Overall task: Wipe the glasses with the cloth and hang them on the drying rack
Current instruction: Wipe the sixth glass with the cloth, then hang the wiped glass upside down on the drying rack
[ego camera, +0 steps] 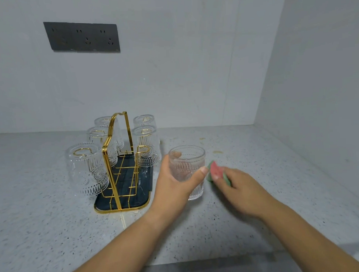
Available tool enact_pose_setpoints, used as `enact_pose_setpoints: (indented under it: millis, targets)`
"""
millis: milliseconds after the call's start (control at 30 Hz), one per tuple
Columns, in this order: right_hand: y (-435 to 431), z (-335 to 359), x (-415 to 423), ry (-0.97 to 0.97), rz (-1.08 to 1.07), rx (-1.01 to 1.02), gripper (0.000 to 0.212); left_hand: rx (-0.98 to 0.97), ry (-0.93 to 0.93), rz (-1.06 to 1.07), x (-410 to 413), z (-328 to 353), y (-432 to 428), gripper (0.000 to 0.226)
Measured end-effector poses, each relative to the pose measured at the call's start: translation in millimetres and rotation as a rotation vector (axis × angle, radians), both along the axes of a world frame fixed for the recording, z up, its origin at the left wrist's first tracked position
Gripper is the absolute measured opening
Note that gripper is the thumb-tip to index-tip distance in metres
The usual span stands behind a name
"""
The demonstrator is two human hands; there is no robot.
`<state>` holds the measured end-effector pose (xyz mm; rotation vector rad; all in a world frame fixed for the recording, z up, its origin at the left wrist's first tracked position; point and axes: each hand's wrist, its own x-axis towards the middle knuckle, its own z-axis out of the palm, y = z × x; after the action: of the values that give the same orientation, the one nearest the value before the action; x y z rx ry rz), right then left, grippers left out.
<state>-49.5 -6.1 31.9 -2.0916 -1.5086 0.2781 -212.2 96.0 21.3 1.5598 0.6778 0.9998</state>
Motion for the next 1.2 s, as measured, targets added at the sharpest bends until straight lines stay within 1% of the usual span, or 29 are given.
enact_pose_setpoints:
  millis: [33, 100, 167, 267, 367, 433, 467, 500, 567, 600, 667, 733, 800, 833, 867, 933, 1100, 1133, 1200]
  targets:
    - [-0.7, -5.8, -1.0, -0.046, 0.036, -0.089, 0.056, -0.013, -0.004, 0.017, -1.1, -1.4, 2.0, 0.073]
    - [-1.0, -20.1, 1.6, -0.114, 0.094, -0.204, 0.046, -0.016, -0.004, 0.049, -4.1, -3.1, 4.5, 0.078]
    - [-2.2, -26.9, 2.0, -0.107, 0.094, -0.226, 0.049, -0.026, -0.002, 0.055, -7.3, -4.4, 5.2, 0.079]
    - [-2.8, -26.1, -2.5, -0.015, 0.067, -0.171, 0.051, -0.050, 0.004, 0.026, -9.6, -7.4, 4.8, 0.076]
    - [-2.5, -24.6, -4.6, 0.041, 0.048, -0.098, 0.052, -0.057, 0.018, 0.009, -8.7, -9.7, 4.7, 0.076]
    - [-1.9, -21.1, -7.0, 0.072, 0.036, -0.004, 0.052, -0.077, 0.006, -0.013, -9.3, -8.2, 3.1, 0.073]
    - [-1.4, -17.4, -10.0, 0.124, 0.034, 0.063, 0.049, -0.089, -0.010, -0.029, -9.2, -6.6, 2.3, 0.070]
    - [-2.3, -11.3, -14.5, 0.219, 0.030, 0.135, 0.041, -0.102, -0.032, -0.049, -9.0, -3.4, 0.2, 0.066]
    - [-3.5, 1.2, -26.0, 0.535, 0.059, 0.268, 0.022, -0.123, -0.076, -0.095, -8.3, 3.0, -3.2, 0.065]
    - [-3.7, 7.3, -33.0, 0.677, 0.080, 0.311, 0.021, -0.136, -0.098, -0.114, -8.0, 6.0, -4.1, 0.068]
    - [-0.8, 9.5, -40.3, 0.883, 0.102, 0.300, 0.032, -0.174, -0.157, -0.136, -7.9, 12.5, -4.5, 0.071]
    - [4.4, 5.6, -46.8, 1.221, 0.131, 0.220, 0.047, -0.196, -0.204, -0.141, -7.1, 20.0, -5.2, 0.069]
    - [8.4, 7.8, -55.4, 1.565, 0.151, 0.187, 0.054, -0.181, -0.218, -0.122, -6.1, 26.4, -5.5, 0.072]
    - [9.7, 9.7, -58.8, 1.675, 0.163, 0.206, 0.054, -0.169, -0.212, -0.114, -6.9, 29.8, -5.9, 0.075]
    - [9.4, 13.9, -62.1, 1.746, 0.171, 0.247, 0.055, -0.157, -0.199, -0.111, -7.4, 31.5, -4.6, 0.078]
    - [10.3, 20.0, -65.6, 1.813, 0.148, 0.345, 0.055, -0.135, -0.151, -0.121, -11.0, 35.7, -1.7, 0.080]
    - [13.6, 32.5, -61.2, 1.807, 0.073, 0.459, 0.051, -0.052, 0.035, -0.081, -22.8, 45.9, 2.8, 0.087]
    - [14.2, 36.2, -59.8, 1.800, 0.064, 0.465, 0.049, -0.037, 0.079, -0.081, -25.2, 48.7, 3.5, 0.088]
    - [15.6, 43.0, -54.4, 1.757, 0.055, 0.464, 0.034, 0.020, 0.173, -0.098, -31.5, 56.9, 4.2, 0.095]
